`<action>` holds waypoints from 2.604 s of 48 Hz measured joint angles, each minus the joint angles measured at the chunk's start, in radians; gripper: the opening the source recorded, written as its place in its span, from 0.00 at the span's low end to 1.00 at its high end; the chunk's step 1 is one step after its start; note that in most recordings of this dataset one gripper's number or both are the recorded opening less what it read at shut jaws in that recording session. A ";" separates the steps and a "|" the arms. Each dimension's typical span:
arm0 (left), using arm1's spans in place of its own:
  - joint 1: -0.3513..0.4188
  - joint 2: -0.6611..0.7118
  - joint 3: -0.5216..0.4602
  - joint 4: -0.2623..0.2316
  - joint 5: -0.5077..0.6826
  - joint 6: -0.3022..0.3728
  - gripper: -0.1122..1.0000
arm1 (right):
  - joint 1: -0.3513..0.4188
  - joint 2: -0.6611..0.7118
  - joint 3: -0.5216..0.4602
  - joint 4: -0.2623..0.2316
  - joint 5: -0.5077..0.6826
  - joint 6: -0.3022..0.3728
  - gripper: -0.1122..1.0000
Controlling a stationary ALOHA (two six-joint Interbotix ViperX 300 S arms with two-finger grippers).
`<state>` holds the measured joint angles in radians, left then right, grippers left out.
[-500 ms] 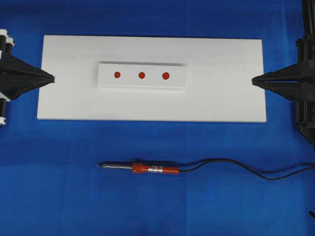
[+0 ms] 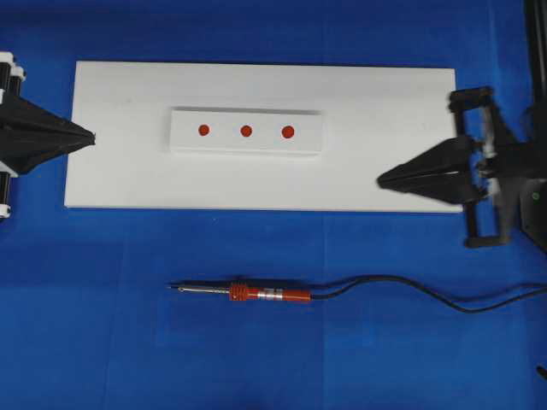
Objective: Touch the tip of the soldering iron to the mark.
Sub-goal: 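Move the right gripper down toward the red-handled soldering iron, then close the right gripper on the soldering iron's red handle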
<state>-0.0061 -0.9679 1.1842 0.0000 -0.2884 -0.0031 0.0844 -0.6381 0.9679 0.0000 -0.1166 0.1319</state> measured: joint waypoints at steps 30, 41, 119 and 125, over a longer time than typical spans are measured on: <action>0.000 -0.003 0.009 0.000 0.003 -0.002 0.10 | 0.077 0.618 -0.356 0.000 0.189 0.202 0.89; 0.000 -0.006 0.009 0.000 0.005 -0.002 0.10 | 0.115 0.765 -0.439 0.002 0.190 0.224 0.89; 0.002 -0.008 0.023 0.000 0.005 -0.029 0.10 | 0.192 0.957 -0.540 0.006 0.173 0.291 0.16; 0.000 -0.008 0.023 0.000 0.005 -0.029 0.10 | 0.189 0.888 -0.540 0.006 0.233 0.291 0.16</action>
<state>-0.0061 -0.9756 1.2072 0.0000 -0.2838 -0.0322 0.2730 0.2500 0.4280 0.0061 0.1166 0.4234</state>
